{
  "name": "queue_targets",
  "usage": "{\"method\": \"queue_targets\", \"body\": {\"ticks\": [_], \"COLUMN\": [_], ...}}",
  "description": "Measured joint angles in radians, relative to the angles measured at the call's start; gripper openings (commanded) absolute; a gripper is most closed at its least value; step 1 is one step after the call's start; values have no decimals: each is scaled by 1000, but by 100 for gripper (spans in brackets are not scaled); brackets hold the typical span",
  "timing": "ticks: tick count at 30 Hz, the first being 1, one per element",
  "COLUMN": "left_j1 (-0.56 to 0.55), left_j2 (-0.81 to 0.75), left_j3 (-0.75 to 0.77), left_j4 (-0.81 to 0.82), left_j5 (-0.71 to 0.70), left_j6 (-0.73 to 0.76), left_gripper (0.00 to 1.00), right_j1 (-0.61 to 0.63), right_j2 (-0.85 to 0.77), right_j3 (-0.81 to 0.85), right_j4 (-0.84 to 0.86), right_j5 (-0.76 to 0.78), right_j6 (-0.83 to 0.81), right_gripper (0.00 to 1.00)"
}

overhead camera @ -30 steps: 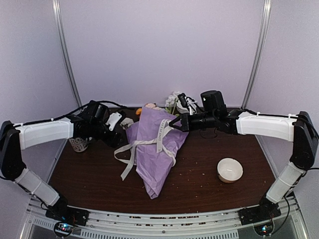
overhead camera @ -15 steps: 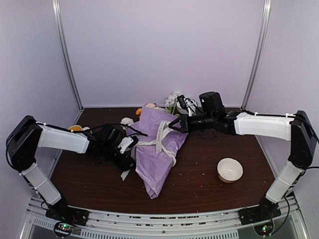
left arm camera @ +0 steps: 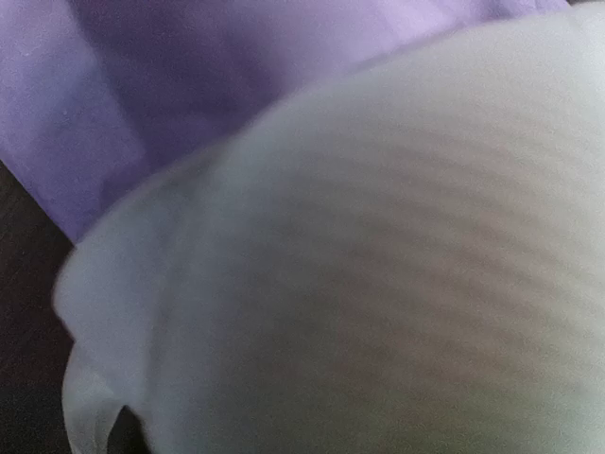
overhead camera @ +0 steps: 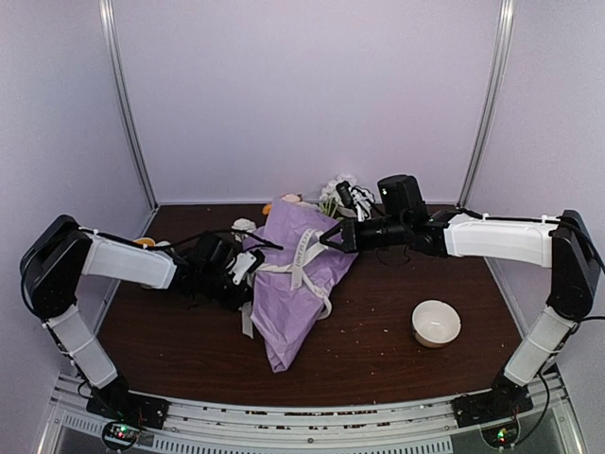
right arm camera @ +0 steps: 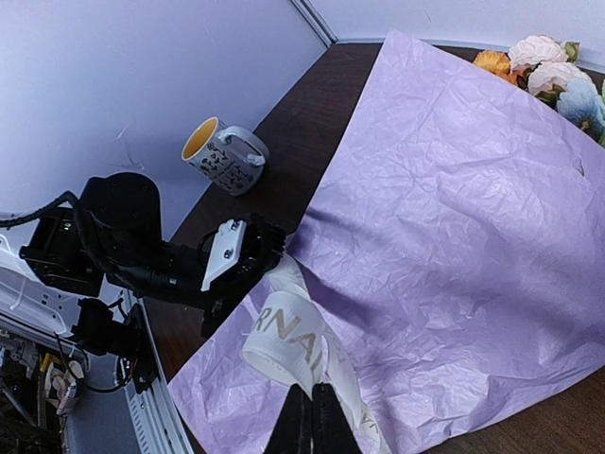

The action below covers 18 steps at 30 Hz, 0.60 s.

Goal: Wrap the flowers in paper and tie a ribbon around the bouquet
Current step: Cross the ribbon over the folded bouquet, then tie the ribbon around the folded bouquet.

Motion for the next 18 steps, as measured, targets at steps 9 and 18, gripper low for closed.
{"method": "queue_targets", "body": {"ticks": [9,18], "left_j1": [0,0], "left_j2": [-108,-120], "left_j3": [-24,-26], "left_j4": [-18,-77], "left_j5": [6,5], "left_j6": [-2,-12], "left_gripper": [12,0], "right_j1": [-1,-2], "right_j2": [0,0], "right_j3": [0,3], "right_j4": [-10,-42], "right_j5": [1,12], "right_j6": [-4,-27], "right_gripper": [0,0]}}
